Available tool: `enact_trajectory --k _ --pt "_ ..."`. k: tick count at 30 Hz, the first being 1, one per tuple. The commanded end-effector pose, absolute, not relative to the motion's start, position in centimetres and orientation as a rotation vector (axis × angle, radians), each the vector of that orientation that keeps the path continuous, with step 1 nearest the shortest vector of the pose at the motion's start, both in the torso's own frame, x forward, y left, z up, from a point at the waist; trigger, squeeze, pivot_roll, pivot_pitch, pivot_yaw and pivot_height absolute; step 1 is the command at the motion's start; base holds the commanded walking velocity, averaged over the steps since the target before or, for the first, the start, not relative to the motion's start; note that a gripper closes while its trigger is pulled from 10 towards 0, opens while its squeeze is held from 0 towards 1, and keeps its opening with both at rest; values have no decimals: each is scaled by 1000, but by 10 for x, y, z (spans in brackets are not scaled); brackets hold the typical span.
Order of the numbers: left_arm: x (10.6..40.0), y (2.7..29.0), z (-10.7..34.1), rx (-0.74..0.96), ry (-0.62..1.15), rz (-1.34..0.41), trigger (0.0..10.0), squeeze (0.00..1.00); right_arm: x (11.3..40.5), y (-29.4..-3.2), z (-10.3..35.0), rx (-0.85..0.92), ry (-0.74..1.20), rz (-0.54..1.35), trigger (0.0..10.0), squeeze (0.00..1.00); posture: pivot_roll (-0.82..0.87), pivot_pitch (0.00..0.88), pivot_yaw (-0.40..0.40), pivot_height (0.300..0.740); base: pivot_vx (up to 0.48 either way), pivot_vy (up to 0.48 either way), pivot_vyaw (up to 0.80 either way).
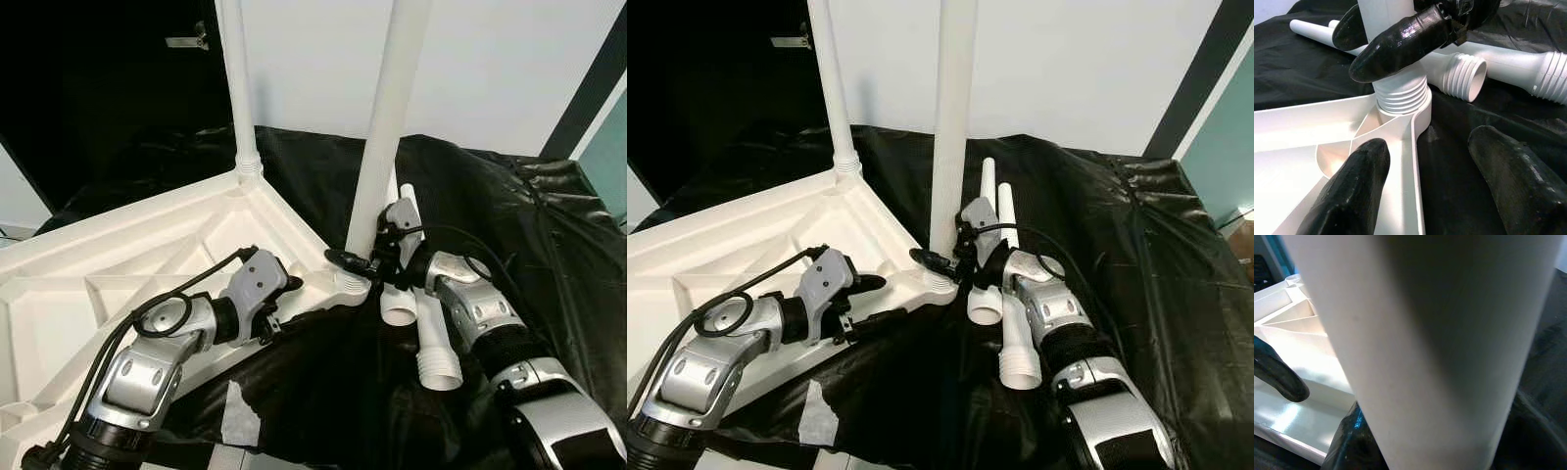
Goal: Building children table
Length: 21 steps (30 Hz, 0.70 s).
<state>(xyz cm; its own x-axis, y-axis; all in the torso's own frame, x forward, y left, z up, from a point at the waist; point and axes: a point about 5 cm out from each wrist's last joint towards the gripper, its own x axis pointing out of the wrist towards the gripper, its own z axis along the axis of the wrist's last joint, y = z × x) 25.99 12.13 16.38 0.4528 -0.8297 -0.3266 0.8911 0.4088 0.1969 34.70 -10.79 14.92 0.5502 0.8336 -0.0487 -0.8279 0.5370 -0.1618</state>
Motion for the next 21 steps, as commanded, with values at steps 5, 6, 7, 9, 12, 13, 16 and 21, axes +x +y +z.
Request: enact_trajectory --k 5,6,7,9,12,13,16,21 --pt "262 124 167 381 168 -1040 10000 0 349 -116 138 -133 5 933 3098 0 63 0 -37 740 0 0 0" --pt "262 124 168 382 168 -1041 10000 0 349 -115 138 -131 10 904 10000 0 64 0 -40 740 0 0 0" --pt "262 124 168 382 168 -1042 10000 0 350 -114 137 -132 12 884 10000 0 64 0 -41 740 0 0 0" --pt "262 124 168 383 168 -1042 10000 0 350 -113 135 -155 26 840 10000 0 64 0 -45 740 0 0 0" --pt "261 123 168 383 168 -1043 10000 0 351 -111 133 -166 34 795 10000 0 65 0 -53 740 0 0 0" --pt "261 122 168 382 167 -1043 10000 0 351 -106 130 -143 53 697 10000 0 63 0 -60 740 0 0 0" --pt "260 121 168 379 165 -1044 10000 0 350 -101 129 -99 68 606 10000 0 65 0 -65 740 0 0 0" --pt "259 120 167 376 165 -1047 10000 0 342 -90 126 -74 62 540 10000 0 70 0 -72 740 0 0 0"
